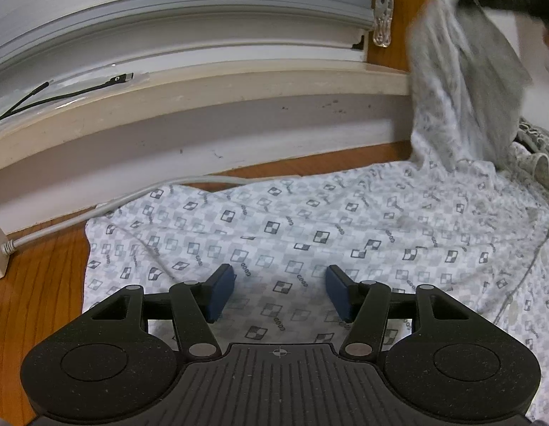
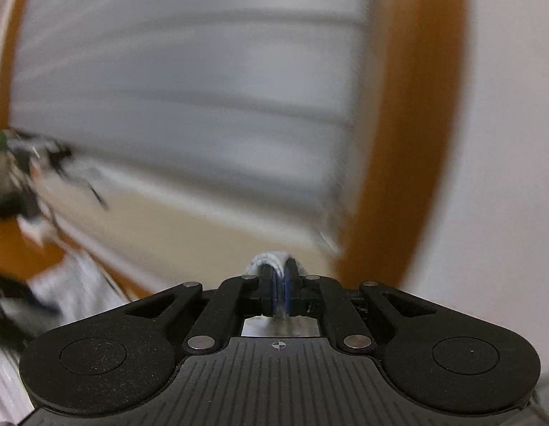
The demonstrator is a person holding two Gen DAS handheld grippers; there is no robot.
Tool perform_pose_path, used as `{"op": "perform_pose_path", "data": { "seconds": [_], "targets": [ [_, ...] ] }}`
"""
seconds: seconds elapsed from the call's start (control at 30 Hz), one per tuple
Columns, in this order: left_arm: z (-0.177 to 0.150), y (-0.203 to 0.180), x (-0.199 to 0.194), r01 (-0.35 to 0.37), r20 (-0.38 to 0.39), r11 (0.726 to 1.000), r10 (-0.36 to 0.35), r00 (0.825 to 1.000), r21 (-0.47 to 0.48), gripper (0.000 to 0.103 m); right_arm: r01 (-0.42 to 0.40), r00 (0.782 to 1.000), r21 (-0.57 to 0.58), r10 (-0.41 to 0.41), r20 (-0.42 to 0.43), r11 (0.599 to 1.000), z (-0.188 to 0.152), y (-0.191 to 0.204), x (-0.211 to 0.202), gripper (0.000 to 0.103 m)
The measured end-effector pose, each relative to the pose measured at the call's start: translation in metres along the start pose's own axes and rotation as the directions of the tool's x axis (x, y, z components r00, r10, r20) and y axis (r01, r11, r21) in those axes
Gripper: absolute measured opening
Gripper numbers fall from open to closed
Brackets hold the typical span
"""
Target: Fold clothes
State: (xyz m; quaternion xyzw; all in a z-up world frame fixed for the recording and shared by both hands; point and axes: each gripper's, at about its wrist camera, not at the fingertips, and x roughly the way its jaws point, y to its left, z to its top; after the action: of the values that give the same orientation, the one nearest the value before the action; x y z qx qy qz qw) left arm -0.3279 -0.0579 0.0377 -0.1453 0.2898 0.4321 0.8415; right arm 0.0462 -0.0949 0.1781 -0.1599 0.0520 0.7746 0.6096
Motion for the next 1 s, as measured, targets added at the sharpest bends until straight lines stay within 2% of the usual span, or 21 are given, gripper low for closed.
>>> {"op": "perform_pose_path", "data": {
  "seconds": [0.03, 0.13, 0.2, 0.27, 0.37, 0.43, 0.53, 0.57, 0.67, 0.77, 1.0],
  "targets": [
    [0.0, 0.0, 0.0, 0.001, 0.0, 1.0, -0.001, 1.0, -0.001, 0.062, -0.043, 0.999, 0.006, 0.042, 0.015, 0.999, 0.006, 0.01, 0.005, 0.006],
    [0.0, -0.001, 0.0, 0.001, 0.0, 1.0, -0.001, 1.0, 0.0, 0.062, -0.168, 0.986, 0.055, 0.168, 0.007, 0.984, 0.012, 0.032, 0.016, 0.018],
    [0.0, -0.001, 0.0, 0.001, 0.002, 1.0, -0.001, 1.0, 0.0, 0.062, -0.192, 0.981, 0.053, 0.193, -0.006, 0.98, 0.007, 0.034, 0.014, 0.044],
    [0.0, -0.001, -0.001, 0.004, 0.004, 1.0, -0.004, 1.0, 0.0, 0.062, -0.165, 0.986, 0.061, 0.166, -0.02, 0.984, -0.003, 0.018, 0.006, 0.055],
    [-0.001, -0.001, -0.002, 0.009, 0.007, 1.0, -0.009, 1.0, -0.004, 0.062, -0.052, 0.997, 0.087, 0.056, -0.055, 0.995, -0.025, -0.025, -0.018, 0.055],
    [-0.001, -0.001, -0.003, 0.008, 0.014, 1.0, -0.008, 1.0, 0.0, 0.063, 0.04, 0.993, 0.093, -0.029, -0.118, 0.995, -0.046, -0.052, -0.031, 0.055],
    [-0.001, -0.002, -0.003, 0.008, 0.018, 1.0, -0.008, 1.0, 0.003, 0.067, 0.178, 0.959, 0.091, -0.152, -0.241, 0.98, -0.084, -0.091, -0.048, 0.055],
    [-0.001, -0.002, -0.003, 0.008, 0.018, 1.0, -0.008, 1.0, 0.003, 0.067, 0.201, 0.946, 0.093, -0.169, -0.276, 0.975, -0.099, -0.102, -0.054, 0.055],
    [-0.001, -0.001, -0.003, 0.008, 0.018, 1.0, -0.008, 1.0, 0.003, 0.067, 0.228, 0.925, 0.092, -0.186, -0.332, 0.969, -0.134, -0.117, -0.073, 0.055],
    [-0.001, -0.001, -0.003, 0.008, 0.018, 1.0, -0.008, 1.0, 0.003, 0.067, 0.227, 0.914, 0.105, -0.174, -0.366, 0.968, -0.16, -0.123, -0.09, 0.055],
    [-0.002, -0.001, -0.006, 0.0, 0.031, 1.0, 0.0, 1.0, -0.001, 0.067, 0.262, 0.902, 0.097, -0.208, -0.378, 0.96, -0.182, -0.126, -0.079, 0.055]
  ]
}}
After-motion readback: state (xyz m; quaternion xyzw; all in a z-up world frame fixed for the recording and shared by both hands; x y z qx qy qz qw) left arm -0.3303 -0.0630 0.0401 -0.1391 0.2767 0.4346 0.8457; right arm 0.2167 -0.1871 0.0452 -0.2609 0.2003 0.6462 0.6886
